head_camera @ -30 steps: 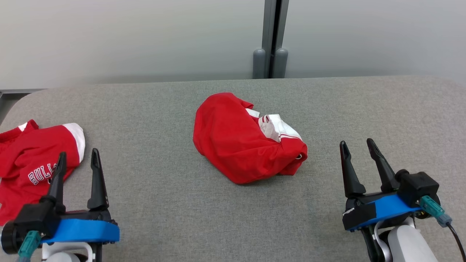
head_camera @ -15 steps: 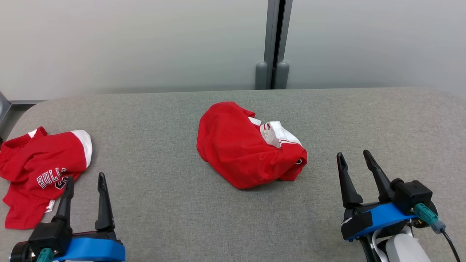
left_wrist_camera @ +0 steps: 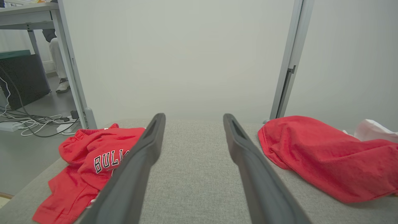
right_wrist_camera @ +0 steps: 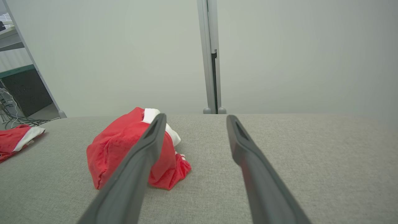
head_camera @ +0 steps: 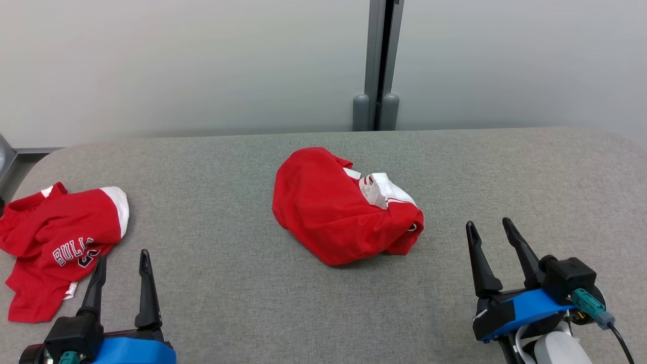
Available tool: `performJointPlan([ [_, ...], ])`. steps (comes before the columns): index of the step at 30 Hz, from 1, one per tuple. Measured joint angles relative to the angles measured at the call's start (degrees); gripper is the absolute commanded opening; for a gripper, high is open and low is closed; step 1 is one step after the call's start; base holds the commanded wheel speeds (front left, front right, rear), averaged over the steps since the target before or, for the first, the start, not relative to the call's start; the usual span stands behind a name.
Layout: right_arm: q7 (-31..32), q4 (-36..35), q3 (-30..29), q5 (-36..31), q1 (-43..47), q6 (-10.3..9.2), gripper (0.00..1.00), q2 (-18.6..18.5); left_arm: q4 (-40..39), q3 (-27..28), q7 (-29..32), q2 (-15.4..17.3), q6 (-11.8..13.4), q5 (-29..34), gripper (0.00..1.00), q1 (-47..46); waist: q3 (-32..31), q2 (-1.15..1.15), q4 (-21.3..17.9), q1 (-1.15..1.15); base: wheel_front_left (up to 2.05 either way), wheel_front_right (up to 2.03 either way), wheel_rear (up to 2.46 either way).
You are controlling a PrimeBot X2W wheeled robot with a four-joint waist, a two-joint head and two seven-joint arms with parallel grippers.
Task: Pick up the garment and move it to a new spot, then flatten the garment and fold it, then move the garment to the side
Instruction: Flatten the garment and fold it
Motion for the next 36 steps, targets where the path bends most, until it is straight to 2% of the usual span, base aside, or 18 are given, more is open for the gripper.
performJointPlan([
  [17, 0.0, 0.98, 0.1, -0.33, -0.25, 0.0, 1.0, 0.0, 0.26, 1.15, 0.0, -0.66, -0.77, 1.46, 1.0, -0.01, 0.47, 0.0, 0.0, 0.01, 0.0, 0.0, 0.0],
  [23, -0.01, 1.82, 2.5, -3.21, -6.72, 0.0, 1.0, -0.01, 0.86, 0.83, 0.0, -0.87, -0.93, 1.62, 1.0, -1.11, 1.56, 0.0, 0.47, 0.01, 0.0, 0.0, 0.0],
  [31, 3.78, 10.95, 8.47, -7.05, -22.01, 0.0, 1.0, -0.25, 1.21, -0.43, 0.0, -1.43, -1.01, 1.4, 1.0, -3.2, 3.86, 0.0, 2.08, 0.01, 0.0, 0.0, 0.0],
  [36, 10.37, 21.7, 11.96, -6.68, -28.92, 0.0, 1.0, -1.49, 1.71, -0.98, 0.0, -1.76, -1.07, 0.92, 1.0, -4.31, 5.47, 0.0, 3.56, 0.02, 0.0, 0.0, 0.0],
])
